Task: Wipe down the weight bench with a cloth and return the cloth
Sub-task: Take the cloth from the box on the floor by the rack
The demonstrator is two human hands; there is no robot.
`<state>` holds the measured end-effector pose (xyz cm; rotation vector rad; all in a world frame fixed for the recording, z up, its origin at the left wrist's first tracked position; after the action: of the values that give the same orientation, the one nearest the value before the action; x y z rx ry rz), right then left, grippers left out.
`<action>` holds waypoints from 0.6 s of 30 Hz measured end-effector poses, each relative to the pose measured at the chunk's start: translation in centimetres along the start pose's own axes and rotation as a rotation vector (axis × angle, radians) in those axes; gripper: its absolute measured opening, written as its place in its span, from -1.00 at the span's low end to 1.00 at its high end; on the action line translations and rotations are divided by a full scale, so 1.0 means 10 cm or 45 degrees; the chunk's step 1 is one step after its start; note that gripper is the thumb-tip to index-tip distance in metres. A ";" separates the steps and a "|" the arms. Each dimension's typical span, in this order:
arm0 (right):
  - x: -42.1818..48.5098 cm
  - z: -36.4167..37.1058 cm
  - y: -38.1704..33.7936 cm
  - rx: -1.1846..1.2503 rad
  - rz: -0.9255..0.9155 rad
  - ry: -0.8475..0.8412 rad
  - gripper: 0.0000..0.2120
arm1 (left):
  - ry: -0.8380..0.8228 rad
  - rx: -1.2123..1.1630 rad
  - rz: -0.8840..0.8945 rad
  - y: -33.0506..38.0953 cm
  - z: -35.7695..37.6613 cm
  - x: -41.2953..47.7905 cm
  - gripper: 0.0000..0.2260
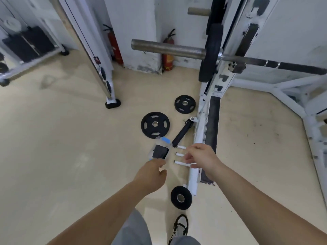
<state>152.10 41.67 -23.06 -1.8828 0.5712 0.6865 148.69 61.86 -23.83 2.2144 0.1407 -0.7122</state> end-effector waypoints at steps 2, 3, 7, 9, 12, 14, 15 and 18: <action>0.25 -0.02 -0.06 0.065 0.046 0.056 -0.83 | -0.059 0.023 -0.008 0.00 -0.14 0.35 -0.67; 0.38 0.00 -0.08 0.105 0.071 0.082 -0.83 | -0.085 0.030 -0.022 -0.03 -0.20 0.54 -0.68; 0.85 0.21 -0.14 0.199 0.208 0.152 -0.82 | -0.247 0.101 -0.052 -0.24 -0.39 1.23 -0.64; 1.08 0.36 -0.20 0.263 0.260 0.191 -0.85 | -0.334 0.168 -0.042 -0.38 -0.51 1.57 -0.59; 1.38 0.58 -0.20 0.300 0.326 0.215 -0.84 | -0.401 0.291 0.005 -0.54 -0.68 1.94 -0.58; 1.55 0.71 -0.15 0.314 0.355 0.228 -0.81 | -0.437 0.343 0.001 -0.70 -0.75 2.13 -0.57; 1.64 0.78 -0.11 0.319 0.362 0.227 -0.80 | -0.444 0.353 -0.004 -0.78 -0.76 2.23 -0.56; 1.95 0.97 0.12 0.337 0.392 0.229 -0.78 | -0.467 0.412 0.011 -1.05 -0.63 2.56 -0.58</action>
<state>163.49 48.54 -40.36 -1.6330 1.0322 0.6059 169.53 70.31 -41.03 2.3354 -0.1804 -1.1906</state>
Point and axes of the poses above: each hand's wrist, its own x-axis towards the middle knuckle, its own z-axis out of the palm, y = z × x, the point moved 9 cm from there along x, towards the middle knuckle, and after that the axes turned 10 degrees about -x, right-handed, at the moved point
